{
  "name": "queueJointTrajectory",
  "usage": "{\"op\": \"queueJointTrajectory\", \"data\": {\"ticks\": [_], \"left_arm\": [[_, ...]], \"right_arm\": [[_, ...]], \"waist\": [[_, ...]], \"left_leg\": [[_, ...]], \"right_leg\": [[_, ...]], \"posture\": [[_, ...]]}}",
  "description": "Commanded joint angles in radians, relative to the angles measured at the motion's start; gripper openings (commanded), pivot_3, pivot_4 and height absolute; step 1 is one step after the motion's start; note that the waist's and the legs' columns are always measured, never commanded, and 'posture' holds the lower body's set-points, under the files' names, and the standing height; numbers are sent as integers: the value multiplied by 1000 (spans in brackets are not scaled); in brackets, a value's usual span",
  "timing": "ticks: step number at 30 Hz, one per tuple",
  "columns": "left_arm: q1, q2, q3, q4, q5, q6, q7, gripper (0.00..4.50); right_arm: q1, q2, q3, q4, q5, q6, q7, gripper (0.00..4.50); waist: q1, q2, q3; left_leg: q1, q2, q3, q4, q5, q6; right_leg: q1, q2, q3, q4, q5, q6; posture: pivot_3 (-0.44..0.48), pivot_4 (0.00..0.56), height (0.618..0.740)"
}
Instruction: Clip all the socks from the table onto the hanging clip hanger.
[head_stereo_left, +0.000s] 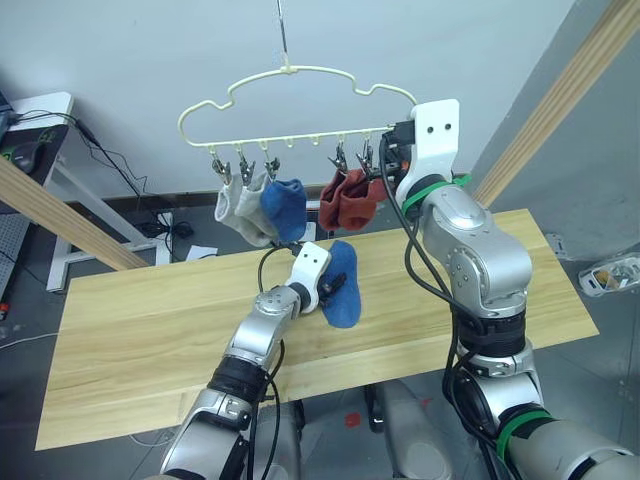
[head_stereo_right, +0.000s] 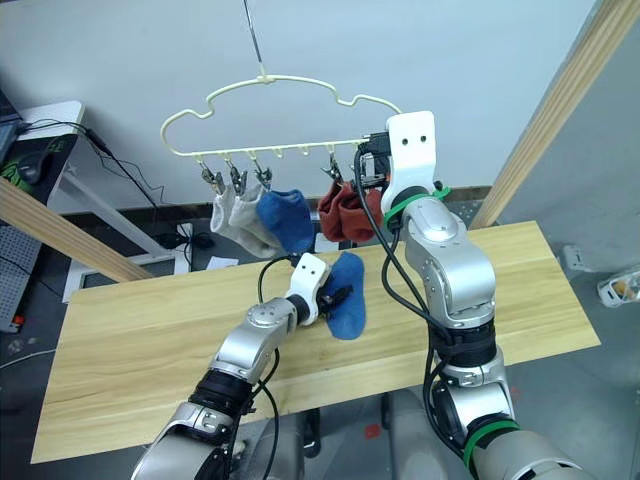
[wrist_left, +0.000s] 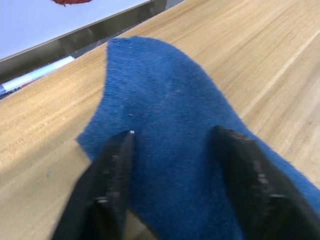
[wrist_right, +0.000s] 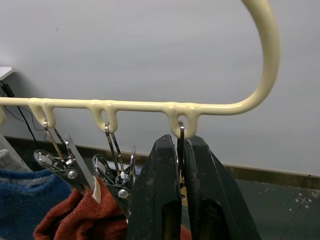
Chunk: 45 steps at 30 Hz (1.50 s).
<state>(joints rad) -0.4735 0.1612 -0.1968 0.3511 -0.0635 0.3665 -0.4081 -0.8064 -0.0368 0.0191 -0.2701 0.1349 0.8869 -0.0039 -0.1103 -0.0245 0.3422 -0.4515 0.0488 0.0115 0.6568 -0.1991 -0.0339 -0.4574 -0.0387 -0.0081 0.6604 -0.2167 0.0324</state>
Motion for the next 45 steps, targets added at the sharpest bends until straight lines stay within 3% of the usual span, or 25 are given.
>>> {"op": "queueJointTrajectory", "data": {"ticks": [1, 7, 13, 20, 27, 34, 45], "left_arm": [[22, 4, -34, -7, 22, 7, -34, 1325], [41, 6, -27, -13, 28, -22, -52, 28], [99, -10, 7, -117, -22, -113, -87, 28], [226, 19, 39, -353, -106, -196, -176, 28], [271, 57, -22, -483, -54, -345, -206, 28], [180, -21, -95, -448, 57, -470, -125, 28], [-35, -150, -105, -217, 192, -483, 72, 28]], "right_arm": [[-17, 4, -11, -51, -1, -9, -5, 0], [-16, 1, -15, -49, -2, -10, -7, 0], [-14, -2, -18, -51, -2, -8, -8, 0], [-17, -7, -21, -54, -2, -10, -7, 0], [-31, -14, -40, -90, 13, 26, -4, 0], [-76, -29, -76, -147, 33, 121, 6, 0], [-116, -59, -86, -176, 51, 218, 21, 0]], "waist": [[0, 0, 0], [-1, 0, 0], [-3, 1, 1], [-3, 0, 10], [-2, 1, 12], [-3, 1, 12], [-17, 1, 12]], "left_leg": [[0, 0, 0, -1, 0, 0], [2, 0, 1, -7, 0, 0], [1, 0, 1, -13, 0, 0], [0, 0, 2, -14, 0, 0], [0, 0, 2, -14, 0, 0], [0, 0, 2, -14, 0, 0], [-1, 0, 2, -14, 0, 0]], "right_leg": [[0, 0, 0, -1, 0, 0], [0, 0, 0, -4, 0, 0], [0, 0, 0, -11, 0, 0], [0, -1, 0, -14, 0, 0], [0, -1, 0, -14, 0, 0], [0, -1, 0, -15, 0, 0], [0, 0, 0, -14, 0, 0]], "posture": [[-269, 408, 740], [-270, 410, 740], [-269, 411, 740], [-265, 405, 740], [-264, 399, 740], [-276, 378, 740], [-286, 368, 740]]}}
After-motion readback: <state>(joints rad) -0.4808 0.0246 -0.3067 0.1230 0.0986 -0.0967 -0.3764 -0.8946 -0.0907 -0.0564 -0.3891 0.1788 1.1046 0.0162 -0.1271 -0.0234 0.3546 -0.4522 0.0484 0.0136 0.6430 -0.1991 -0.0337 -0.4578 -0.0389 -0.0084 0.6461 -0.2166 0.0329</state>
